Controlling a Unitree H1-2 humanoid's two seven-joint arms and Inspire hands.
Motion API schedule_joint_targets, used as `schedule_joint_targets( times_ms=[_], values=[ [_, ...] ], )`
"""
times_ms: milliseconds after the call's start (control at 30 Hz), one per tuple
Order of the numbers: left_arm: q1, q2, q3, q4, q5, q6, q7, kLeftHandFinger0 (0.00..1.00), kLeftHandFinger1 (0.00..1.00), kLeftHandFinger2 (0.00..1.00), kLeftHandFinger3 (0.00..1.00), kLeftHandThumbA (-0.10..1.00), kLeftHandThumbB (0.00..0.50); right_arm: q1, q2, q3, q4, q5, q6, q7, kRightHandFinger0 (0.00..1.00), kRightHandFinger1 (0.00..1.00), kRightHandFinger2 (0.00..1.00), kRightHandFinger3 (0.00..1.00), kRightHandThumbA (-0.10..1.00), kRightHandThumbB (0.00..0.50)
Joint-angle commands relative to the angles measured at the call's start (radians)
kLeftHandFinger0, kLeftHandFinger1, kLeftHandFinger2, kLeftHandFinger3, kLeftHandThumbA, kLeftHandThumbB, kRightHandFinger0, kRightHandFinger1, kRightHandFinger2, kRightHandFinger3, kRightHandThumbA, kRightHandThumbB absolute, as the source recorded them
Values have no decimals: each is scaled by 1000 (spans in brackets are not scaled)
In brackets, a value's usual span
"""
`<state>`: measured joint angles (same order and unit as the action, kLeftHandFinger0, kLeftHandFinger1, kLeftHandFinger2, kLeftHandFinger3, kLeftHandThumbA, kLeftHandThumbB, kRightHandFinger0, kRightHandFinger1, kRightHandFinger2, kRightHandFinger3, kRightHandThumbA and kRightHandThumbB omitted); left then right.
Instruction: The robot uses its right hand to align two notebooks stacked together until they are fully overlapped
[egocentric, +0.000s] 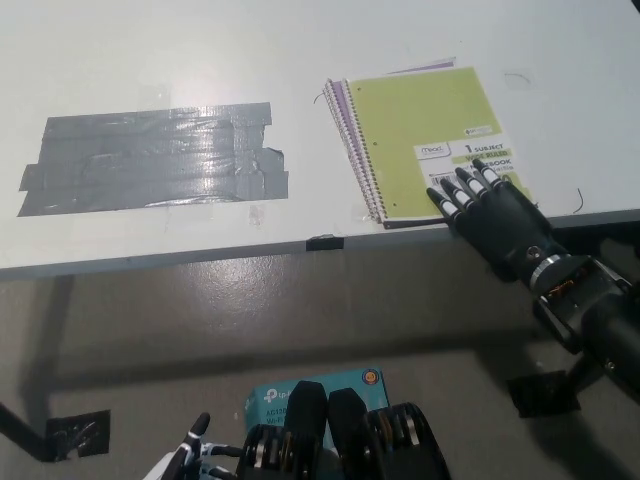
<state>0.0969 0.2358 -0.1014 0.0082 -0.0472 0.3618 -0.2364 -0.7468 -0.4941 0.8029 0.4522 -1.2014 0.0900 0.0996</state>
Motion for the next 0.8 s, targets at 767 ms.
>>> schedule_joint_targets(
  times_ms=[767],
  values=[
    [19,12,-9,-22,13,-19,-11,156,596,525,626,1000,500,-20,30,-55,-11,-48,27,120,1000,1000,1000,1000,1000,354]
  ],
)
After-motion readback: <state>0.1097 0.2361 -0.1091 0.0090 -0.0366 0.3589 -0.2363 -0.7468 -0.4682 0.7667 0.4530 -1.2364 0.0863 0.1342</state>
